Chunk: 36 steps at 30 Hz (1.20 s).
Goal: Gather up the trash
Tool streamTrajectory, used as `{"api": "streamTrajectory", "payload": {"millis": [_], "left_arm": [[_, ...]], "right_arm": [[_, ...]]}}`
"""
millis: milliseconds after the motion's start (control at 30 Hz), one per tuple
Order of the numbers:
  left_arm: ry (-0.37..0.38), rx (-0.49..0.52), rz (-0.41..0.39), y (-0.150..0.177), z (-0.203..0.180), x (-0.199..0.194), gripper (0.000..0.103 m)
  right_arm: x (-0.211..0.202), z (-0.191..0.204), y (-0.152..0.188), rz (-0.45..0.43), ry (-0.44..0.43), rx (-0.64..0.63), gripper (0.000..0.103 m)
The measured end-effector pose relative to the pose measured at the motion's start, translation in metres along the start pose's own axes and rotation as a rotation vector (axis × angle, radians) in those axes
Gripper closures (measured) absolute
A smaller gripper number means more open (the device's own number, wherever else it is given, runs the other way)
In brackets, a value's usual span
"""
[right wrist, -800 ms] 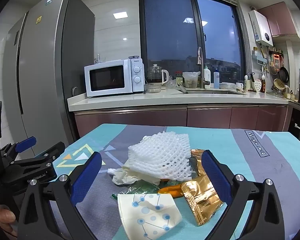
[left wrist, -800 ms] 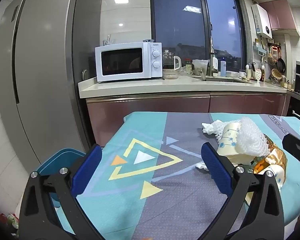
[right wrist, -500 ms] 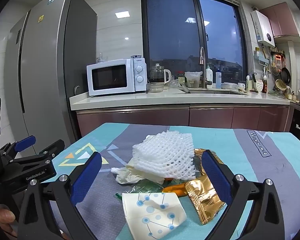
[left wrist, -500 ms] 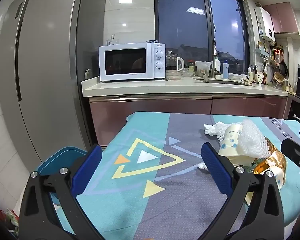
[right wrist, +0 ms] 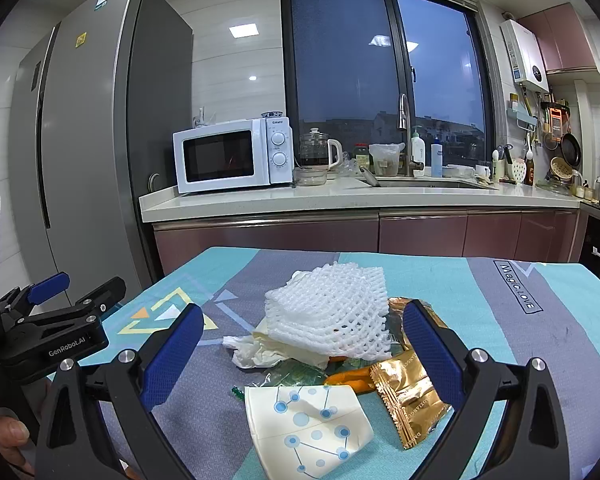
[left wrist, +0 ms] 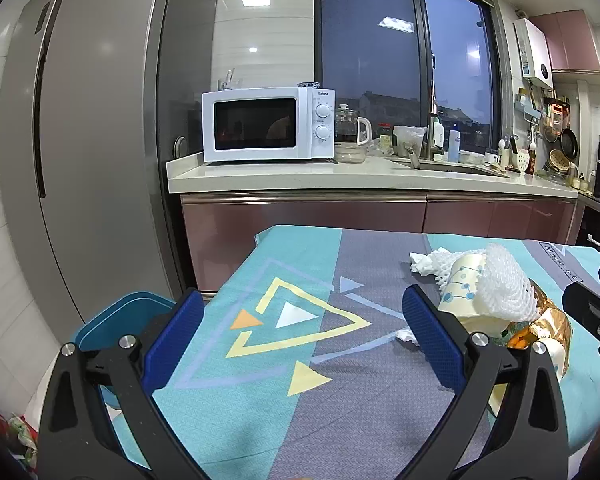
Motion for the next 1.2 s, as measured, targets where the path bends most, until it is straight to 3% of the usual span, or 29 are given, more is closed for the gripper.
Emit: {"api": "streamTrajectory", "payload": {"millis": [1200], "left_arm": [[0.011,-0.004,0.005,0.001,-0.0021,-0.0014,0.005]], "right_arm": [[0.0018,-0.0029,0.0024,0.002,0.004,0.007,0.007]]}}
Point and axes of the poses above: each gripper's, at about its wrist camera, not at the fingertips, and x roughly the way its jaws point, z to its left, y to its underside, the point moved 2 cm from there along x, roughly the way its jaws point, and after that the axes turned 15 degrees about -y, right-handed, at the moved point
